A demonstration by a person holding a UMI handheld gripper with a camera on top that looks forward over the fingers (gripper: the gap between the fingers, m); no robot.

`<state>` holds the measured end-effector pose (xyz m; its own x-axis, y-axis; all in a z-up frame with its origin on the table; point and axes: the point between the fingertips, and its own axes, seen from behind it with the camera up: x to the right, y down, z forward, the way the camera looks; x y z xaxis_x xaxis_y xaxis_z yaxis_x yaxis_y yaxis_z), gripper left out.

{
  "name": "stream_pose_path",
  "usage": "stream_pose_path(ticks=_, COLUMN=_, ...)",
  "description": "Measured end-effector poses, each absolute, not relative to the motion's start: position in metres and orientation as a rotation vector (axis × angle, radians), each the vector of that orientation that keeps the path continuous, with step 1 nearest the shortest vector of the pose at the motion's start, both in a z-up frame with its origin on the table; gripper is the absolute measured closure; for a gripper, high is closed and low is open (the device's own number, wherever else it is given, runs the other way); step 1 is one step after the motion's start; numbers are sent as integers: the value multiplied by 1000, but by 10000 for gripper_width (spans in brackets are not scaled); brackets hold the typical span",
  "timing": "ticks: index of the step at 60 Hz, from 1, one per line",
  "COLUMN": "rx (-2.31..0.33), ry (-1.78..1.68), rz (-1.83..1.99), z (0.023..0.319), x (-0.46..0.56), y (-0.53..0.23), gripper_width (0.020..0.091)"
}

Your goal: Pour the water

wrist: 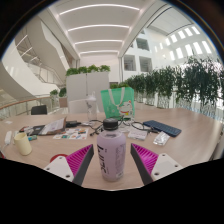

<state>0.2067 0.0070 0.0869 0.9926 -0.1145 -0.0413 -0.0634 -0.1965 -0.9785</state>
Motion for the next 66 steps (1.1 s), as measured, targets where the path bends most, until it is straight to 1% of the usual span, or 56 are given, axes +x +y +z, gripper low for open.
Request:
stream_pose_path(ticks=2, rx=-1767, ry=123, rz=-37, z=84, x=209, y=18, gripper_width=279)
stream_pose_path(ticks=4, rx=-1765, ry=112, rz=-28, z=81, x=209, y=30, gripper_width=318)
stream_pose_path(ticks=5, rx=-1767, ry=107, rz=-23, z=79, x=206, y=38, gripper_width=357)
stream_pose_path(ticks=6, rx=-1772, ry=101, rz=-18, z=73, x=208, y=36, gripper_width=430)
stream_pose_path(ticks=7, rx=-1784, ry=95, rz=-11, z=67, x=205, y=42, gripper_width=541)
stream_pose_path(ticks=8, rx=-1790, ry=89, rz=-8, z=62, x=202, y=49, gripper_width=569)
stream_pose_path(ticks=14, rx=-1771, ry=85, rz=-19, z=64, x=199, y=55, gripper_width=581)
stream_pose_path(ticks=15, rx=-1771, ry=82, rz=-12, z=68, x=202, y=50, gripper_width=580)
stream_pose_path(ticks=20, rx=-1746, ry=101, rz=2, z=65, x=200, y=51, gripper_width=581)
stream_pose_path(ticks=21, rx=-1746, ry=104, rz=0, z=68, x=202, y=50, gripper_width=595)
stream_pose_path(ticks=23, rx=-1748, ry=116, rz=-6, z=66, x=199, y=55, gripper_width=604)
stream_pose_path(ticks=25, rx=-1757, ry=125, rz=-13, z=64, x=199, y=55, gripper_width=632)
stream_pose_path(ticks=26, rx=-1763, ry=128, rz=-18, z=64, x=199, y=56, gripper_width=631)
stream_pose_path(ticks=27, rx=-1770, ry=131, rz=-23, z=64, x=199, y=57, gripper_width=648)
stream_pose_path(ticks=28, rx=-1780, ry=135, rz=-28, z=63, x=199, y=57, gripper_width=649)
stream_pose_path(ticks=29, rx=-1789, ry=141, rz=-30, z=63, x=198, y=58, gripper_width=667)
stream_pose_path(ticks=30, rx=-1797, ry=147, rz=-32, z=64, x=200, y=55, gripper_width=668)
stream_pose_path(ticks=31, rx=-1810, ry=155, rz=-32, z=65, x=199, y=55, gripper_width=689)
stream_pose_path(ticks=33, rx=-1834, ry=171, rz=-29, z=68, x=197, y=55, gripper_width=680)
stream_pose_path(ticks=37, rx=-1818, ry=150, rz=-43, z=91, x=194, y=53, gripper_width=680)
stream_pose_path(ticks=44, rx=-1784, ry=15, rz=-159, z=154, x=166, y=55, gripper_width=681)
stream_pose_path(ticks=46, rx=-1779, ry=-46, rz=-199, z=179, x=160, y=56, gripper_width=681)
stream_pose_path(ticks=50, rx=-1745, ry=-199, rz=-336, z=221, x=129, y=62, gripper_width=682)
stream_pose_path(ticks=54, rx=-1694, ry=-370, rz=-511, z=255, x=85, y=65, gripper_width=683)
stream_pose_path(ticks=57, rx=-1654, ry=-519, rz=-646, z=269, x=47, y=70, gripper_width=676)
stream_pose_path(ticks=59, rx=-1624, ry=-623, rz=-747, z=272, x=23, y=72, gripper_width=683)
stream_pose_path(ticks=60, rx=-1611, ry=-681, rz=-795, z=279, x=16, y=68, gripper_width=683)
stream_pose_path(ticks=61, rx=-1586, ry=-728, rz=-853, z=270, x=0, y=76, gripper_width=683)
stream_pose_path(ticks=63, rx=-1540, ry=-839, rz=-976, z=272, x=-22, y=75, gripper_width=684)
stream_pose_path(ticks=64, rx=-1511, ry=-892, rz=-1031, z=264, x=-34, y=83, gripper_width=685)
stream_pose_path(ticks=65, rx=-1481, ry=-956, rz=-1084, z=267, x=-44, y=79, gripper_width=686)
stream_pose_path(ticks=66, rx=-1447, ry=-1008, rz=-1128, z=259, x=-56, y=86, gripper_width=686)
